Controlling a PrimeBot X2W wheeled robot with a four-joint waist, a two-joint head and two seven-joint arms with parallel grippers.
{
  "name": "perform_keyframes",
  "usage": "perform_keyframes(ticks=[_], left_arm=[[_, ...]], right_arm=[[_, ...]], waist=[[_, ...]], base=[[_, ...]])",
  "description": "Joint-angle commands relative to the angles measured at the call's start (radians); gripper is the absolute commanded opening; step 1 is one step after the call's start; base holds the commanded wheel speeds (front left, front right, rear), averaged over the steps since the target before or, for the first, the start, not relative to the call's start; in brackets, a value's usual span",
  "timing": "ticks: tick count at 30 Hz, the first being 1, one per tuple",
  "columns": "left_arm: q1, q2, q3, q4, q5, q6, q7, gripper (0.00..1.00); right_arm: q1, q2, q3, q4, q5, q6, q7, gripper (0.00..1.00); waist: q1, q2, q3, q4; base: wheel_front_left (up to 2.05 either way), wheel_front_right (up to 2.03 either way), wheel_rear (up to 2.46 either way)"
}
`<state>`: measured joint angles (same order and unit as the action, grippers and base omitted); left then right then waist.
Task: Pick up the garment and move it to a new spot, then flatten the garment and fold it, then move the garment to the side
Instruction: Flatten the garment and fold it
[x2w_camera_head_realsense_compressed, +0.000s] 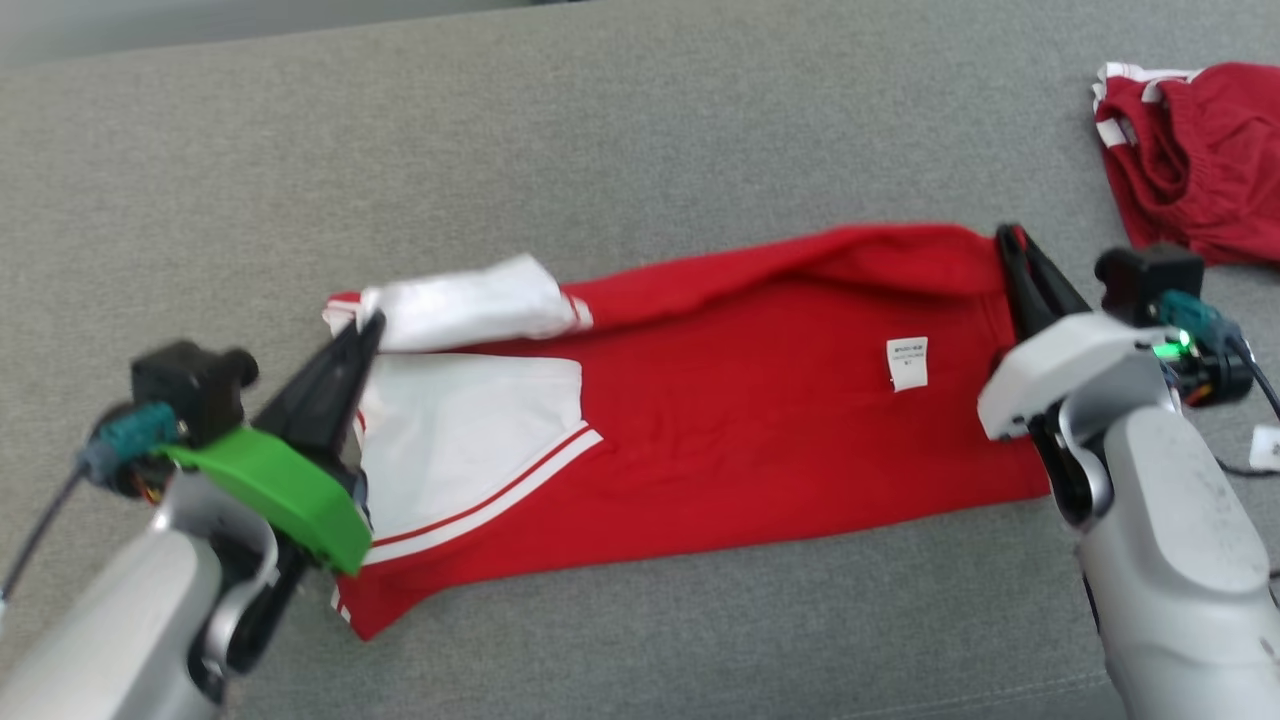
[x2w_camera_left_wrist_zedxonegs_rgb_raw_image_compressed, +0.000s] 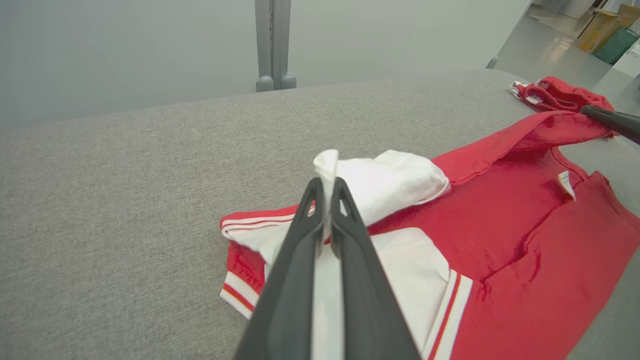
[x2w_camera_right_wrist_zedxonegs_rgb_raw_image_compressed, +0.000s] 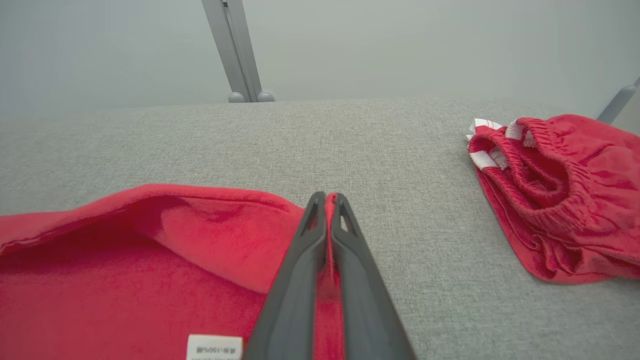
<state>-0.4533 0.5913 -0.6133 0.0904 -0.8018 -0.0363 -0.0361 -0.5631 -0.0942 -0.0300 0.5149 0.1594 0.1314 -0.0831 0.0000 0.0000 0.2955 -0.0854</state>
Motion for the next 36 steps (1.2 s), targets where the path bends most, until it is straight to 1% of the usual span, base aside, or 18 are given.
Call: perform_keyframes(ticks=[1, 5, 8, 11, 12, 13, 14, 15, 16, 17, 18, 21, 28, 36], left_arm=[[0.038, -0.004, -0.002, -0.009, -0.009, 0.014, -0.012, 0.0], [0.114, -0.027, -0.012, -0.005, -0.024, 0.037, -0.047, 0.0], [0.148, -0.042, -0.016, 0.023, -0.031, 0.044, -0.071, 0.0], [0.167, -0.061, -0.021, 0.06, -0.038, 0.039, -0.091, 0.0], [0.173, -0.065, -0.022, 0.075, -0.04, 0.037, -0.099, 0.0], [0.176, -0.069, -0.021, 0.086, -0.04, 0.038, -0.107, 0.0], [0.182, -0.075, -0.019, 0.099, -0.041, 0.041, -0.118, 0.08], [0.187, -0.078, -0.02, 0.107, -0.041, 0.041, -0.126, 0.21], [0.192, -0.083, -0.021, 0.116, -0.037, 0.042, -0.137, 0.36], [0.198, -0.087, -0.021, 0.122, -0.034, 0.044, -0.149, 0.75], [0.205, -0.09, -0.019, 0.124, -0.031, 0.047, -0.158, 1.0], [0.231, -0.093, -0.018, 0.119, -0.006, 0.065, -0.188, 1.0], [0.303, -0.141, 0.032, 0.057, 0.014, 0.109, -0.224, 1.0], [0.351, -0.192, 0.098, 0.03, 0.058, 0.124, -0.229, 1.0]], right_arm=[[0.04, -0.005, -0.015, -0.022, 0.009, -0.002, 0.007, 0.0], [0.125, 0.004, -0.061, -0.092, 0.009, -0.002, 0.031, 0.0], [0.173, 0.01, -0.087, -0.131, 0.004, -0.002, 0.049, 0.0], [0.206, 0.019, -0.098, -0.157, -0.002, -0.002, 0.062, 0.0], [0.218, 0.022, -0.1, -0.165, -0.004, -0.002, 0.063, 0.05], [0.227, 0.024, -0.101, -0.17, -0.007, -0.002, 0.064, 0.27], [0.237, 0.026, -0.108, -0.177, -0.01, -0.002, 0.062, 0.69], [0.246, 0.027, -0.112, -0.184, -0.01, -0.002, 0.058, 1.0], [0.259, 0.03, -0.118, -0.189, -0.01, -0.002, 0.056, 1.0], [0.272, 0.033, -0.127, -0.197, -0.007, -0.002, 0.053, 1.0], [0.282, 0.035, -0.133, -0.201, -0.004, -0.002, 0.052, 1.0], [0.317, 0.039, -0.162, -0.215, 0.002, -0.002, 0.043, 1.0], [0.362, 0.042, -0.205, -0.22, 0.007, -0.002, 0.033, 1.0], [0.372, 0.041, -0.19, -0.177, 0.005, -0.002, 0.032, 1.0]], waist=[[0.0, 0.0, -0.032, 0.022], [0.0, 0.0, -0.043, 0.032], [0.0, 0.0, -0.05, 0.034], [0.0, 0.0, -0.057, 0.034], [0.0, 0.0, -0.059, 0.033], [0.0, 0.0, -0.062, 0.033], [0.0, 0.0, -0.064, 0.032], [0.0, 0.0, -0.067, 0.031], [0.0, 0.0, -0.07, 0.031], [0.0, 0.0, -0.073, 0.031], [0.0, 0.0, -0.076, 0.031], [0.0, 0.0, -0.088, 0.032], [0.0, 0.0, -0.12, 0.054], [0.0, 0.0, -0.149, 0.1]], base=[[0.0, 0.0, 0.0], [0.0, 0.0, 0.0], [0.0, 0.0, 0.0], [0.0, 0.0, 0.0], [0.0, 0.0, 0.0], [0.0, 0.0, 0.0], [0.0, 0.0, 0.0], [0.0, 0.0, 0.0], [0.0, 0.0, 0.0], [0.0, 0.0, 0.0], [0.0, 0.0, 0.0], [0.0, 0.0, 0.0], [0.0, 0.0, 0.0], [0.0, 0.0, 0.0]])
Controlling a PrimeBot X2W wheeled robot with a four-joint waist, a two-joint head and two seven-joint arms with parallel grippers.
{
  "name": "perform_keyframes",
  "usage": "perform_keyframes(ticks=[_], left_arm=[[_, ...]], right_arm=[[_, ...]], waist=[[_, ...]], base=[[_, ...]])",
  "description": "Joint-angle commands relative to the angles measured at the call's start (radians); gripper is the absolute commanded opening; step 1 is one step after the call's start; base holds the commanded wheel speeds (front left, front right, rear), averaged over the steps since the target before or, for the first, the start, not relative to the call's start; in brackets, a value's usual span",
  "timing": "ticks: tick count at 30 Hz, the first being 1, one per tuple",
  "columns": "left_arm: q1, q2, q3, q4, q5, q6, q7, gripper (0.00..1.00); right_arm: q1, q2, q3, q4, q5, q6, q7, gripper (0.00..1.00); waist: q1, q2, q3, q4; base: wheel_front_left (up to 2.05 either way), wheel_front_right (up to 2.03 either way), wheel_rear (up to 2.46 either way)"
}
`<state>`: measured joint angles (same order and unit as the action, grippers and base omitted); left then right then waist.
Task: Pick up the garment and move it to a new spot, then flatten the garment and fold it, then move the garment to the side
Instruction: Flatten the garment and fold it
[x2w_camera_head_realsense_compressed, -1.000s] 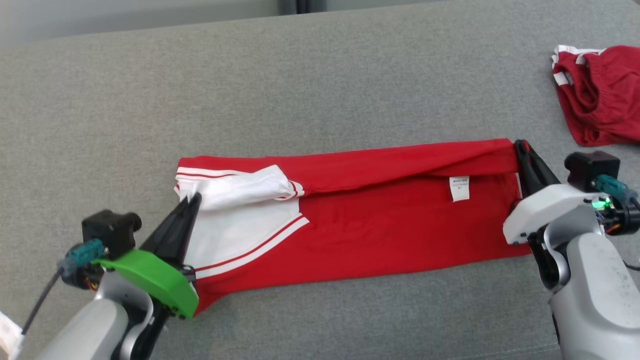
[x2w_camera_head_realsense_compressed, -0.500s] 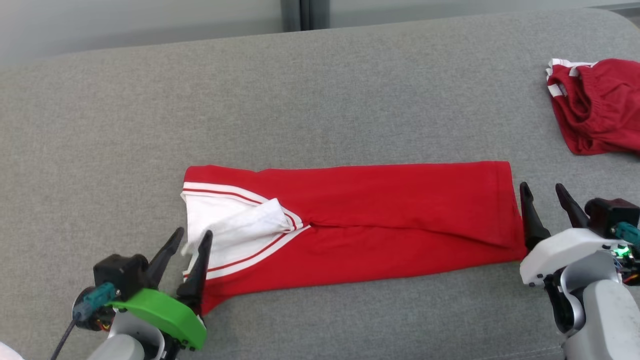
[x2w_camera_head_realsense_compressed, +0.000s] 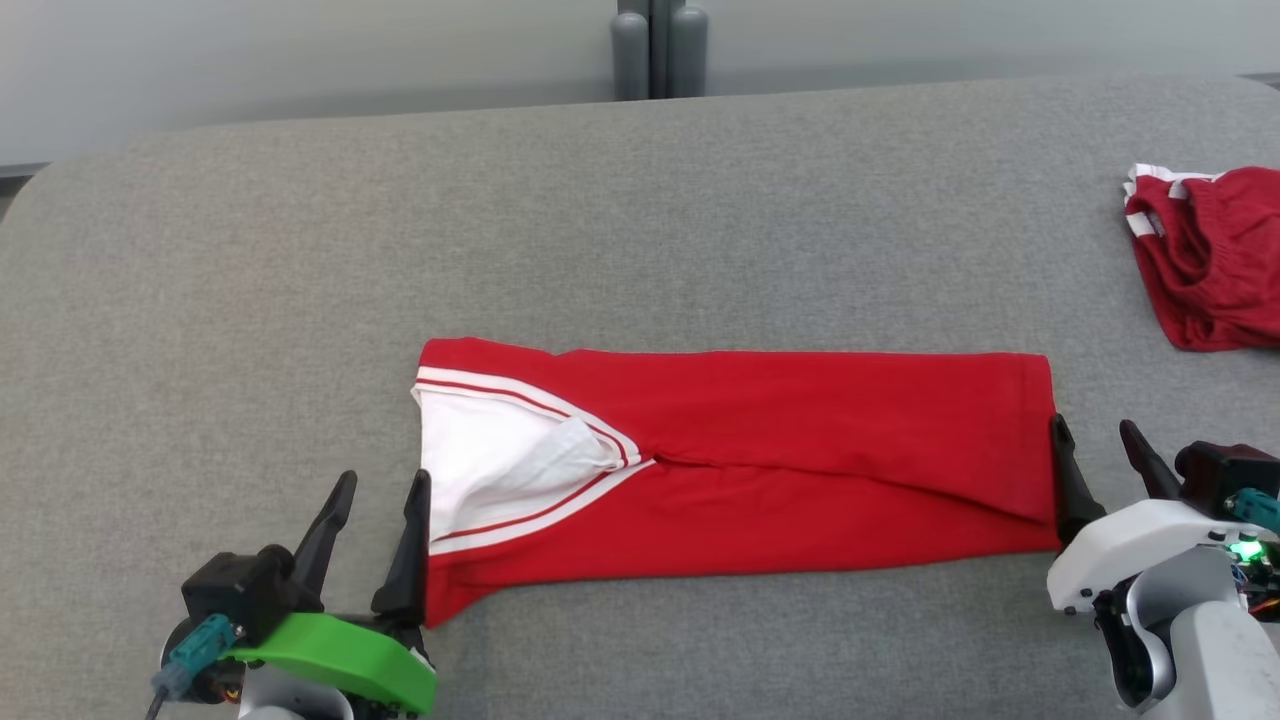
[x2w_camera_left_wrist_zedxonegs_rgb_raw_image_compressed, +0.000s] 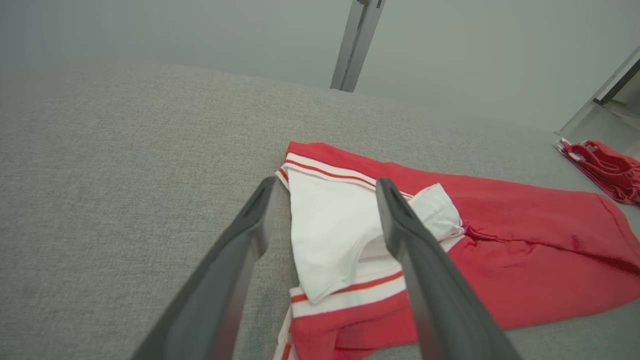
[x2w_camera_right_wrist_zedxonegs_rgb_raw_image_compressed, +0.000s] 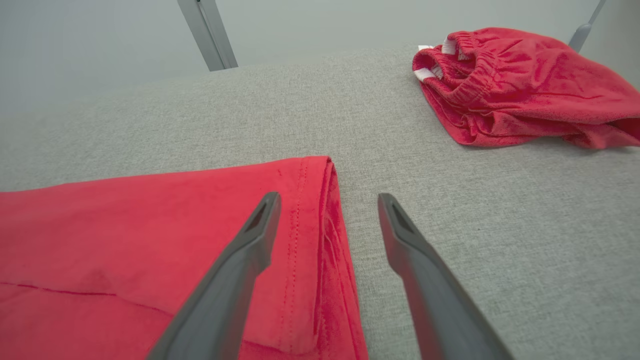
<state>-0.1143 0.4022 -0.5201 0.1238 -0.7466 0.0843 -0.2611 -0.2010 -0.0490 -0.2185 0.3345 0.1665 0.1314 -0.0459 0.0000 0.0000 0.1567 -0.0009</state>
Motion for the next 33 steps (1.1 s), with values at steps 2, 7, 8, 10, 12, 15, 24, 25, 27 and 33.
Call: perform_keyframes(ticks=[2, 7, 8, 10, 12, 15, 24, 25, 27, 33], left_arm=[[0.024, -0.018, 0.028, -0.007, 0.015, 0.002, -0.005, 1.0], [0.05, -0.057, 0.078, -0.006, 0.042, -0.011, -0.005, 1.0], [0.054, -0.063, 0.083, -0.003, 0.041, -0.016, -0.004, 1.0], [0.059, -0.078, 0.099, 0.0, 0.053, -0.03, -0.004, 1.0], [0.063, -0.086, 0.105, 0.003, 0.06, -0.036, -0.004, 1.0], [0.067, -0.094, 0.115, 0.005, 0.08, -0.042, -0.004, 1.0], [0.069, -0.12, 0.151, 0.011, 0.113, -0.053, -0.004, 1.0], [0.07, -0.122, 0.153, 0.012, 0.117, -0.055, -0.004, 1.0], [0.07, -0.127, 0.16, 0.016, 0.122, -0.057, -0.004, 1.0], [0.059, -0.14, 0.174, 0.032, 0.143, -0.066, -0.004, 1.0]], right_arm=[[0.008, -0.004, -0.002, 0.019, -0.006, -0.002, -0.003, 1.0], [0.009, -0.003, -0.016, 0.078, -0.057, -0.002, 0.006, 1.0], [0.006, -0.003, -0.019, 0.093, -0.061, -0.002, 0.007, 1.0], [-0.006, -0.004, -0.032, 0.151, -0.08, -0.002, 0.013, 1.0], [-0.01, -0.004, -0.043, 0.185, -0.092, -0.002, 0.017, 1.0], [-0.016, -0.003, -0.052, 0.239, -0.11, -0.002, 0.015, 1.0], [-0.078, -0.002, -0.013, 0.324, -0.09, -0.002, -0.007, 0.0], [-0.09, -0.004, -0.015, 0.322, -0.093, -0.002, -0.014, 0.0], [-0.113, -0.006, -0.027, 0.308, -0.108, -0.002, -0.02, 0.0], [-0.135, -0.048, -0.093, 0.237, -0.135, -0.002, 0.005, 0.0]], waist=[[0.0, 0.0, -0.012, 0.028], [0.0, 0.0, -0.013, 0.055], [0.0, 0.0, -0.013, 0.059], [0.0, 0.0, -0.012, 0.07], [0.0, 0.0, -0.012, 0.075], [0.0, 0.0, -0.013, 0.078], [0.0, 0.0, -0.02, 0.051], [0.0, 0.0, -0.021, 0.045], [0.0, 0.0, -0.024, 0.032], [0.0, 0.0, -0.03, 0.005]], base=[[0.0, 0.0, 0.0], [0.0, 0.0, 0.0], [0.0, 0.0, 0.0], [0.0, 0.0, 0.0], [0.0, 0.0, 0.0], [0.0, 0.0, 0.0], [0.0, 0.0, 0.0], [0.0, 0.0, 0.0], [0.0, 0.0, 0.0], [0.0, 0.0, 0.0]])
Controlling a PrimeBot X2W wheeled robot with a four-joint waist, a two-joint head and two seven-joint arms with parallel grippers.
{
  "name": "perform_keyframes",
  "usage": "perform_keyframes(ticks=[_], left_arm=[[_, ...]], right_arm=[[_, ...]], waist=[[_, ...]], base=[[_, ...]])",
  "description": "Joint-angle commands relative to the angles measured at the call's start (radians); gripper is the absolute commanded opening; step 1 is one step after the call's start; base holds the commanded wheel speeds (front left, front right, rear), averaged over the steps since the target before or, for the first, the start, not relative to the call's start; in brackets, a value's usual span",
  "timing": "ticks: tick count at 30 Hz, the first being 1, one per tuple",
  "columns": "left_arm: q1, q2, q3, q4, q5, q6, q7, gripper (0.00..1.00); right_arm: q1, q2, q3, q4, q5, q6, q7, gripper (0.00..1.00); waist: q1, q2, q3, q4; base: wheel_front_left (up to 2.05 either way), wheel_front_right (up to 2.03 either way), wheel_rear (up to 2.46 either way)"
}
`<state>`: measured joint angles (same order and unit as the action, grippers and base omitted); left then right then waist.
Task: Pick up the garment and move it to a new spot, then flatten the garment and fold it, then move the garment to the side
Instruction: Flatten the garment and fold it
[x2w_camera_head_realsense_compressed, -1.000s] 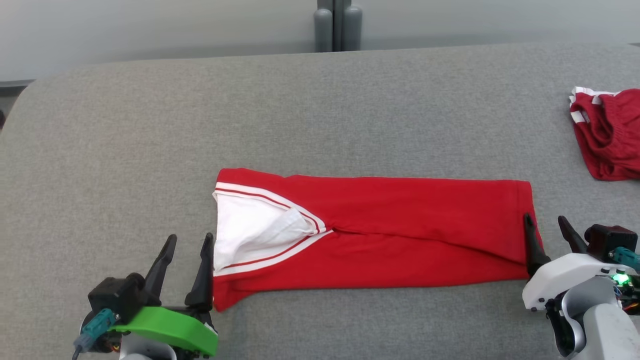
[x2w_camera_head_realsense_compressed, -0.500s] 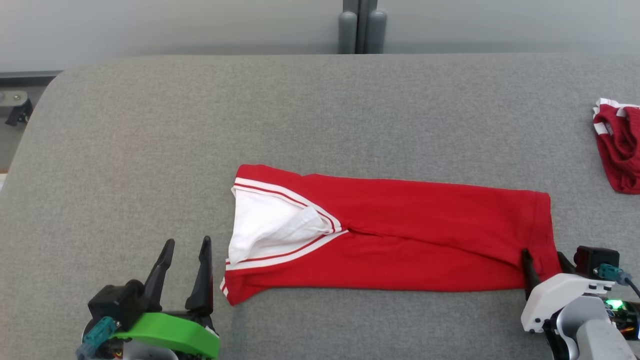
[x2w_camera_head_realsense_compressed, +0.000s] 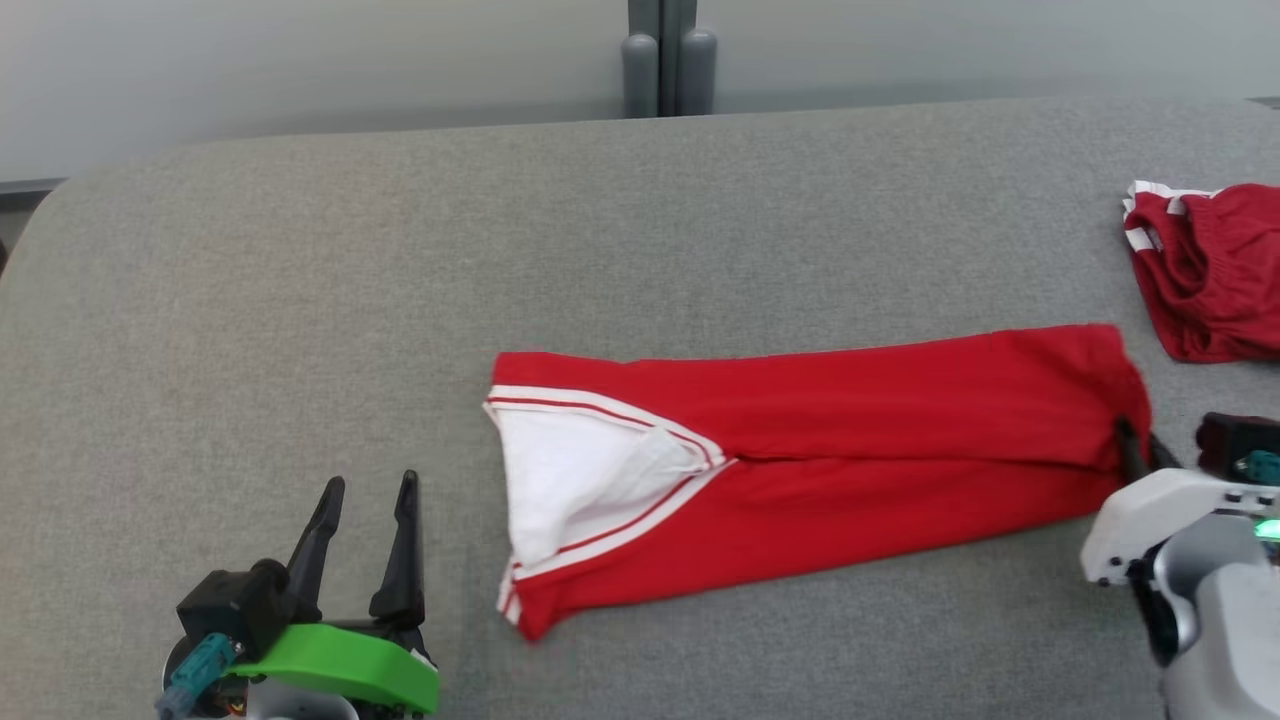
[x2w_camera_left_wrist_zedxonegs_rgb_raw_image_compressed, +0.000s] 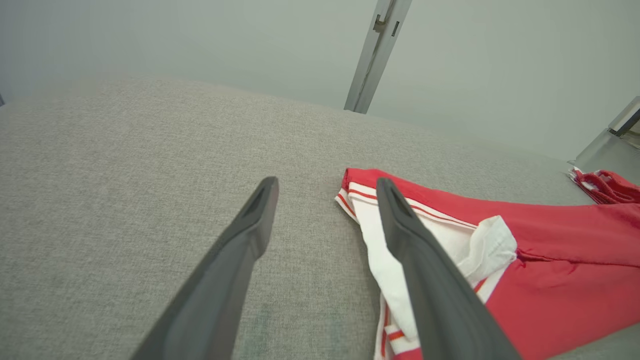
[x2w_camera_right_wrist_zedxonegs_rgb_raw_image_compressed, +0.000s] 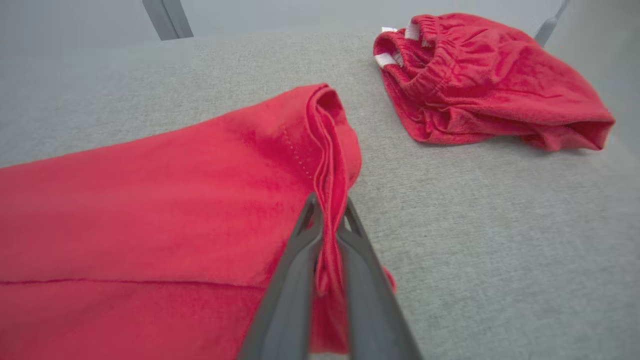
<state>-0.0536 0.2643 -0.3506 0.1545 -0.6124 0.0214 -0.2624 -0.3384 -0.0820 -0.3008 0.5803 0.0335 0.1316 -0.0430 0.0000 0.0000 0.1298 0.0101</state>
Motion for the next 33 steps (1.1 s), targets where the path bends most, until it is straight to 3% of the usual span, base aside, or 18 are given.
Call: perform_keyframes(ticks=[1, 6, 13, 18, 24, 33], left_arm=[[-0.005, -0.004, 0.007, 0.003, 0.012, -0.003, -0.003, 1.0], [-0.013, -0.016, 0.012, 0.013, 0.024, -0.013, -0.003, 1.0], [-0.015, -0.028, 0.025, 0.026, 0.032, -0.026, -0.003, 1.0], [-0.021, -0.035, 0.032, 0.032, 0.037, -0.032, -0.003, 1.0], [-0.027, -0.04, 0.032, 0.04, 0.042, -0.04, -0.003, 1.0], [-0.031, -0.051, 0.033, 0.048, 0.045, -0.048, -0.003, 1.0]], right_arm=[[0.004, -0.022, -0.024, -0.021, -0.002, -0.002, 0.009, 0.0], [0.025, -0.048, -0.089, -0.097, -0.001, -0.002, 0.047, 0.0], [0.025, 0.003, -0.068, -0.205, 0.102, -0.002, 0.085, 0.0], [0.025, 0.024, 0.047, -0.291, 0.202, -0.002, 0.117, 0.0], [0.045, 0.03, 0.269, -0.367, 0.321, -0.002, 0.159, 0.0], [0.015, 0.029, 0.567, -0.359, 0.489, -0.001, 0.128, 0.0]], waist=[[0.0, 0.0, -0.003, -0.008], [0.0, 0.0, -0.005, -0.011], [0.0, 0.0, -0.006, -0.009], [0.0, 0.0, -0.007, -0.003], [0.0, 0.0, -0.012, 0.012], [0.0, 0.0, -0.007, 0.034]], base=[[0.0, 0.0, 0.0], [0.0, 0.0, 0.0], [0.0, 0.0, 0.0], [0.0, 0.0, 0.0], [0.0, 0.0, 0.0], [0.0, 0.0, 0.0]])
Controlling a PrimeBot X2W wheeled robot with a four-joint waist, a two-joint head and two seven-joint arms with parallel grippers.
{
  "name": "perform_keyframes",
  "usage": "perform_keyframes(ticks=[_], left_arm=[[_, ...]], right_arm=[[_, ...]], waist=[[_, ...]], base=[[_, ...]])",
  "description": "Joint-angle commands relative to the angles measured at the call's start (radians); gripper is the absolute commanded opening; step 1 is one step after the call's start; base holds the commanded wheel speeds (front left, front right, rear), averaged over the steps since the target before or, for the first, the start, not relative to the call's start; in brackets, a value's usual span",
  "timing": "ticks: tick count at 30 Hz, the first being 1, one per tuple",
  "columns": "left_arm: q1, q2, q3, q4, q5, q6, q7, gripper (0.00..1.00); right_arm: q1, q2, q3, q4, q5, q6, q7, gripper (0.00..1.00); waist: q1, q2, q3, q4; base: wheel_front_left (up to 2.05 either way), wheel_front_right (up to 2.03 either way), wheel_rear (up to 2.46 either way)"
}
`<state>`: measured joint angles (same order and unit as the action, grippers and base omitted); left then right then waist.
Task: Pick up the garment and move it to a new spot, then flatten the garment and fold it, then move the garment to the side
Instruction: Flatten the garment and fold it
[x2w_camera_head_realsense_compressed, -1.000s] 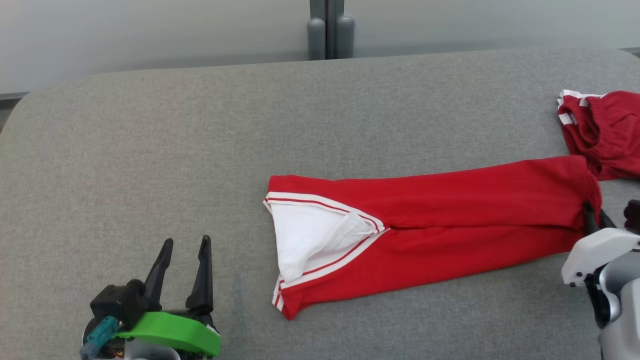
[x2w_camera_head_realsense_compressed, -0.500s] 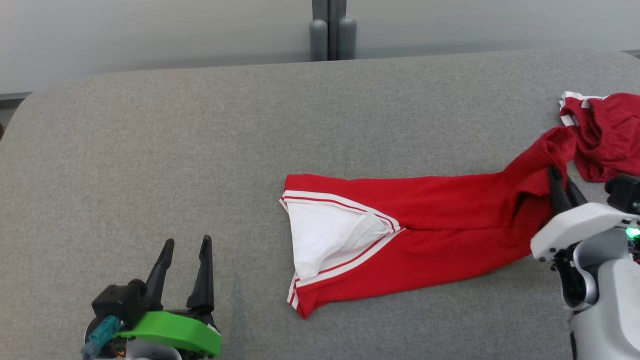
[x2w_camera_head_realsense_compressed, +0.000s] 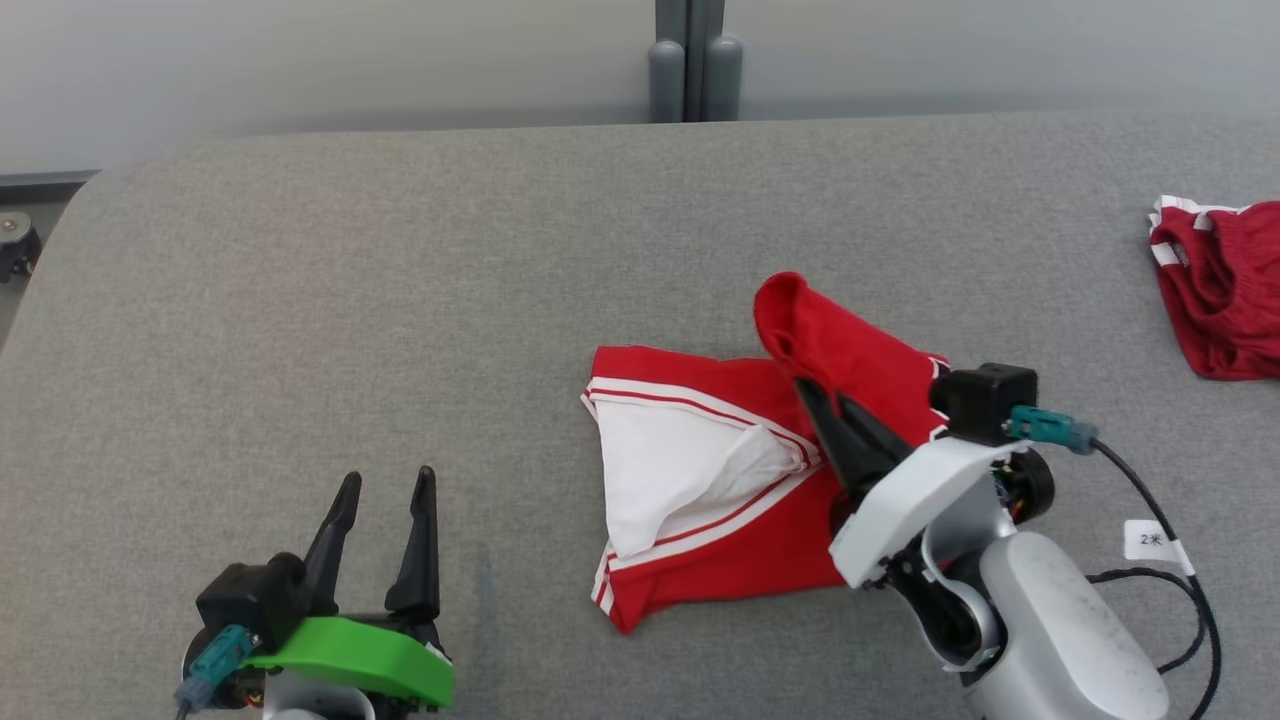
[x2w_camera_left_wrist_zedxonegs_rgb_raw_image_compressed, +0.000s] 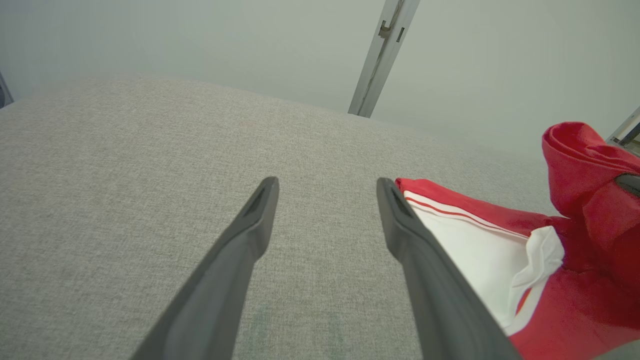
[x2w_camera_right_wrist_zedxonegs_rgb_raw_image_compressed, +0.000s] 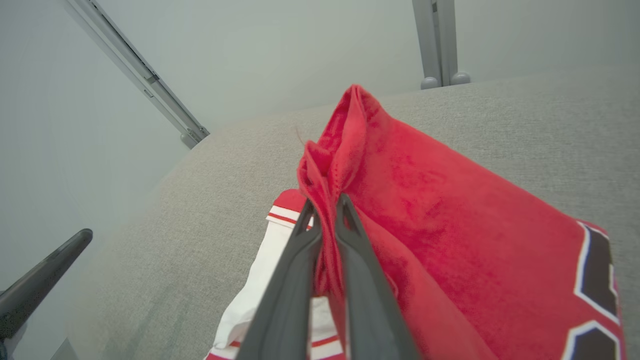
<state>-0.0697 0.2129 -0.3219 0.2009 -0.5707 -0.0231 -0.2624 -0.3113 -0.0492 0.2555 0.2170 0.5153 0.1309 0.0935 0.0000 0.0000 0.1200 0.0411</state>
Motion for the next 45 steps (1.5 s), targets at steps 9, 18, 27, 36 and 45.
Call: perform_keyframes(ticks=[9, 18, 27, 36, 45], left_arm=[[-0.029, -0.017, 0.007, 0.011, 0.011, -0.016, -0.003, 1.0], [-0.041, -0.029, 0.013, 0.029, 0.021, -0.03, -0.003, 1.0], [-0.03, -0.035, 0.018, 0.045, 0.029, -0.039, -0.003, 1.0], [-0.02, -0.039, 0.008, 0.042, 0.046, -0.044, -0.003, 1.0], [-0.029, -0.049, 0.007, 0.046, 0.063, -0.042, -0.003, 1.0]], right_arm=[[-0.081, -0.003, 0.223, 0.102, 0.088, -0.001, -0.06, 0.0], [-0.154, -0.004, 0.345, 0.233, 0.156, -0.001, -0.11, 0.0], [-0.2, -0.004, 0.412, 0.292, 0.216, -0.001, -0.173, 1.0], [-0.239, -0.004, 0.277, 0.357, 0.024, -0.001, -0.289, 1.0], [-0.156, -0.004, 0.0, 0.323, -0.251, -0.001, -0.334, 1.0]], waist=[[0.0, 0.0, 0.022, 0.027], [0.0, 0.0, 0.029, 0.045], [0.0, 0.0, 0.015, 0.039], [0.0, 0.0, -0.013, 0.012], [0.0, 0.0, -0.047, -0.015]], base=[[0.0, 0.0, 0.0], [0.0, 0.0, 0.0], [0.0, 0.0, 0.0], [0.0, 0.0, 0.0], [0.0, 0.0, 0.0]])
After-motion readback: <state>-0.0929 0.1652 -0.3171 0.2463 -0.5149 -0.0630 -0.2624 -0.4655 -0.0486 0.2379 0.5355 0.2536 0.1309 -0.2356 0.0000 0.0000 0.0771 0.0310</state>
